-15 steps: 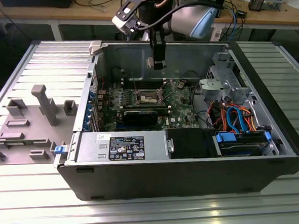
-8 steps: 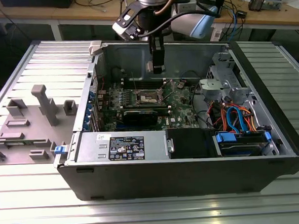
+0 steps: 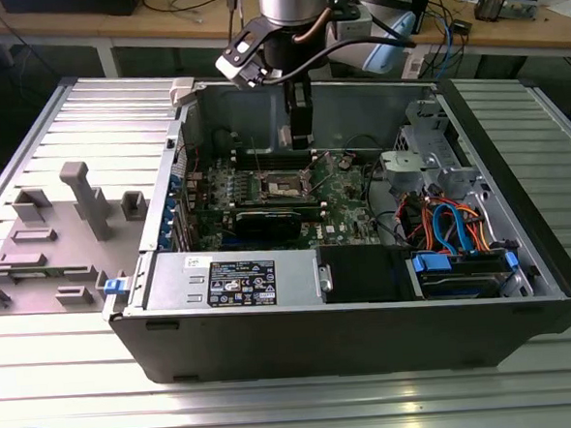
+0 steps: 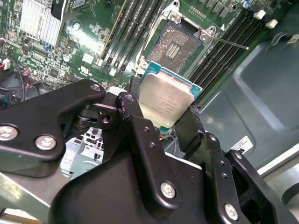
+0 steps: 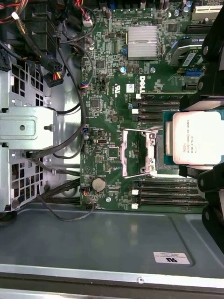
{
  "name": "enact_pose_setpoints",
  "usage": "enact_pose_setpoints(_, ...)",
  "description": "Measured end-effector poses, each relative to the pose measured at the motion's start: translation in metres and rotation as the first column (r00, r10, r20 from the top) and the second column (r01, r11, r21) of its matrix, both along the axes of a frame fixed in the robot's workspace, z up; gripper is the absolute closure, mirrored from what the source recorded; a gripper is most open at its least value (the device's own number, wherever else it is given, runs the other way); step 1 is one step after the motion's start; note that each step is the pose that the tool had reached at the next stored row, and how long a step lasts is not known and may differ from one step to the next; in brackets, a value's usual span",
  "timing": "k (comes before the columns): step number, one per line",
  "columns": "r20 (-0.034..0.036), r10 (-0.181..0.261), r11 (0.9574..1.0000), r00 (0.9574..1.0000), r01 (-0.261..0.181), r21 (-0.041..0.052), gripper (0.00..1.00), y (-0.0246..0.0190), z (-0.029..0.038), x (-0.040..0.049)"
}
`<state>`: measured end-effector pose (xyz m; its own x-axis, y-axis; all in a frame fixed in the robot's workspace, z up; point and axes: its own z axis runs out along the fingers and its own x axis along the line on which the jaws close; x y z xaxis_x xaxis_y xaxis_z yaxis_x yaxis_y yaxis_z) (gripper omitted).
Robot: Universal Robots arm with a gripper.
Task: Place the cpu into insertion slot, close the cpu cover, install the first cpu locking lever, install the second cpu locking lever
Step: 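Place the cpu into insertion slot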
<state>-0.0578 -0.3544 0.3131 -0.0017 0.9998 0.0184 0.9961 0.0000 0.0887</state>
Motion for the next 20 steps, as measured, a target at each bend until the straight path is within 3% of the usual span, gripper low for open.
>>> enact_pose_setpoints(1, 0.0001, -0.015, 0.9999, 0.9999, 0.015, 0.0002, 0.46, 0.0001, -0.0008, 0.0000)
enact_pose_setpoints(20, 0.0002, -0.015, 0.9999, 0.9999, 0.015, 0.0002, 0.46, 0.0001, -0.0028, 0.0000)
